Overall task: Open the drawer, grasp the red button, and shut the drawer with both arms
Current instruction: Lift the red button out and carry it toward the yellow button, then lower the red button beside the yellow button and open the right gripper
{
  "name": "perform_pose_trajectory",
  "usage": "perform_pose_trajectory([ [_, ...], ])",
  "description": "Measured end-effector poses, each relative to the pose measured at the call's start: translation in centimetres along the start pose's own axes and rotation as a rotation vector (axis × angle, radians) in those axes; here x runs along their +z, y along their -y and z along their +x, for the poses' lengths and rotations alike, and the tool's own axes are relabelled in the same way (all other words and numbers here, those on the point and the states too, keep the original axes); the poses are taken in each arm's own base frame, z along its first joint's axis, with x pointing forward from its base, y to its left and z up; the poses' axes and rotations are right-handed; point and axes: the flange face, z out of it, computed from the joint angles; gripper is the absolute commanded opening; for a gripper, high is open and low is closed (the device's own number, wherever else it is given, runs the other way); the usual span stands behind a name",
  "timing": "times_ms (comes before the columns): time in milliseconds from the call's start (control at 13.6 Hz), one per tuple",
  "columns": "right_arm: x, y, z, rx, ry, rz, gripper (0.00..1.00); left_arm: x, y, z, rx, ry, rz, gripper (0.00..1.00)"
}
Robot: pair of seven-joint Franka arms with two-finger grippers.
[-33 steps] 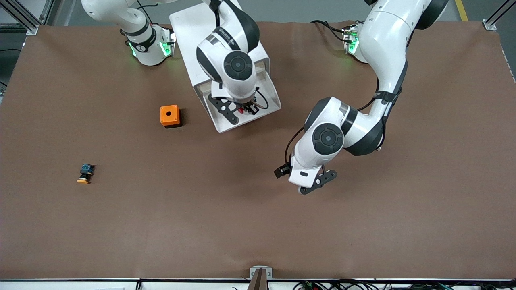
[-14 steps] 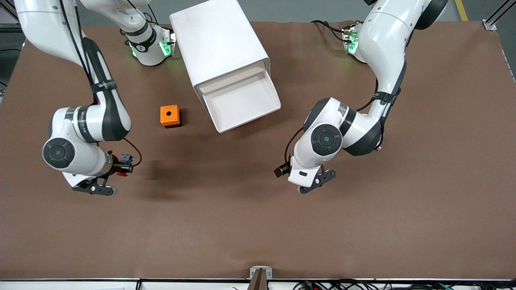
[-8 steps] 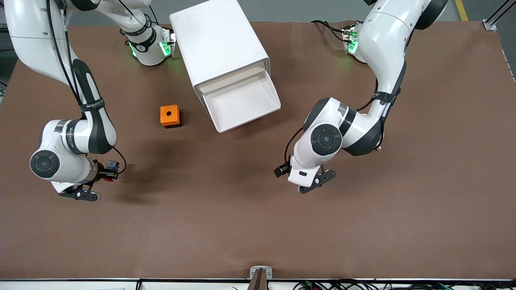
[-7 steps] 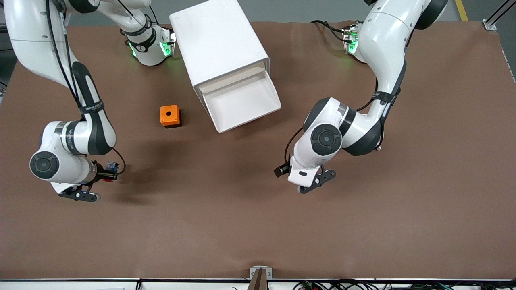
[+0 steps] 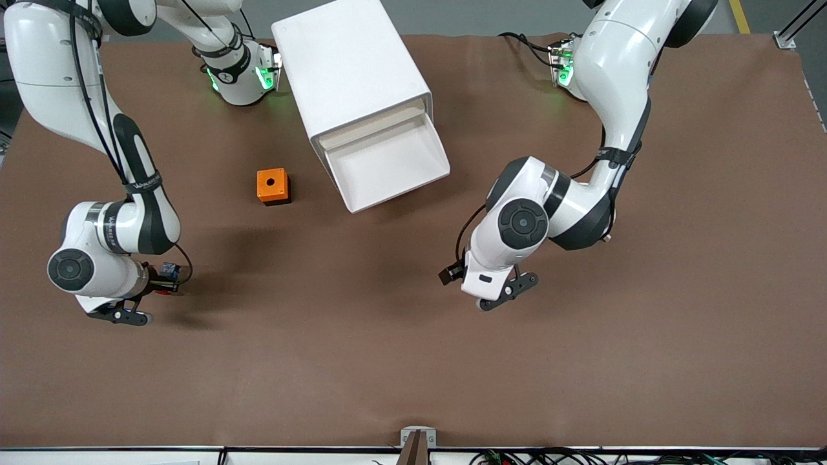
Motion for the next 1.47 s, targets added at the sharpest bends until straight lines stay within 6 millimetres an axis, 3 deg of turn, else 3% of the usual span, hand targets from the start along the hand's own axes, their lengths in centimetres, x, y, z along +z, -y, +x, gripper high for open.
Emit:
perform_pose_trajectory([
  [736,1.0,-0.1,0.0,-0.001,0.011,-0.004,0.0,0.5,0.0,0.0,0.0,0.002,0.002,1.0],
  [1471,1.4,-0.8,0.1,0.009,0.009,-0.003,0.0,0.1,-1.0,-1.2,0.014,-0.002,-0.014,1.0],
])
